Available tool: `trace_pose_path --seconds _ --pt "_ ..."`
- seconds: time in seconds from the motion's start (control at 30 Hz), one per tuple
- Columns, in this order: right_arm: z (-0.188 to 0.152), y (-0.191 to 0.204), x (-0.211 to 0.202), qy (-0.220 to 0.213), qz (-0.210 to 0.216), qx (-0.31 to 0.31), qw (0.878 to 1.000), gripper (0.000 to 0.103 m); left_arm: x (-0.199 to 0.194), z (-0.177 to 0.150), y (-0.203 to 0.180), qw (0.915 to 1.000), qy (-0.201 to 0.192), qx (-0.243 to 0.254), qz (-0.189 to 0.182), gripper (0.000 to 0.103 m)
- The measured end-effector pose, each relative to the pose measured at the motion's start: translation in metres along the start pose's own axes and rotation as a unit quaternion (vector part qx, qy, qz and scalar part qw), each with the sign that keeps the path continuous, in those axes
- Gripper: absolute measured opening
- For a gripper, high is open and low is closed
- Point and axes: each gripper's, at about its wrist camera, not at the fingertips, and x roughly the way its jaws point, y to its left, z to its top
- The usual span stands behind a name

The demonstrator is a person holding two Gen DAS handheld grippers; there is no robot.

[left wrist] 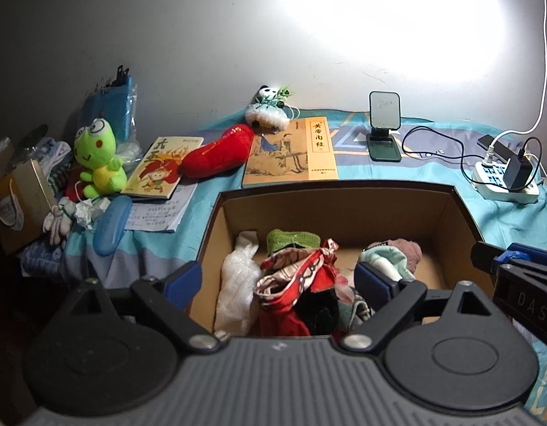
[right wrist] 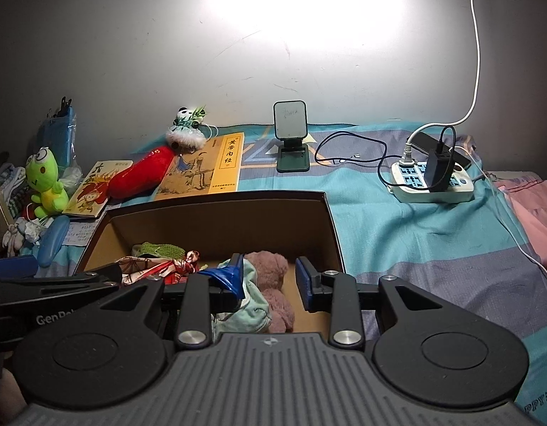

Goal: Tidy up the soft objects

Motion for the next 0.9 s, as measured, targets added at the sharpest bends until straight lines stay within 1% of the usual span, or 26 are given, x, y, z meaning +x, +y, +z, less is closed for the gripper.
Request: trace_pose_path --seconds 0.07,0.23,0.33,0.43,0.63,0.9 --pt "-0.003 -0.001 -0.005 0.002 -0.002 -0.002 1.0 0.015 -0.001 -0.005 -0.002 1.0 0.008 -0.001 0.003 0.092" --pt "-0.008 -0.006 -0.01 0.011 -0.004 0.002 1.0 0.015 -0.005 -0.013 -0.004 0.9996 0.022 -0.007 -0.013 0.092" --pt "-0.01 -0.008 -0.011 0.014 -0.002 0.005 1.0 0.016 -0.007 -0.016 -0.008 0.9996 0.023 0.004 -0.016 0.092" --pt "-0.012 -0.009 -0.011 0.017 -0.002 0.007 1.0 0.016 -0.007 -0.017 -0.013 0.9996 0.022 0.014 -0.009 0.092" --pt "-0.013 -0.013 -0.01 0.018 -0.005 0.016 1.0 0.016 -0.003 -0.015 -0.016 0.9995 0.026 0.019 -0.001 0.092" --pt "-0.013 -0.014 -0.004 0.022 -0.007 0.024 0.999 0.016 0.005 -0.013 -0.019 0.9989 0.027 0.032 -0.022 0.092"
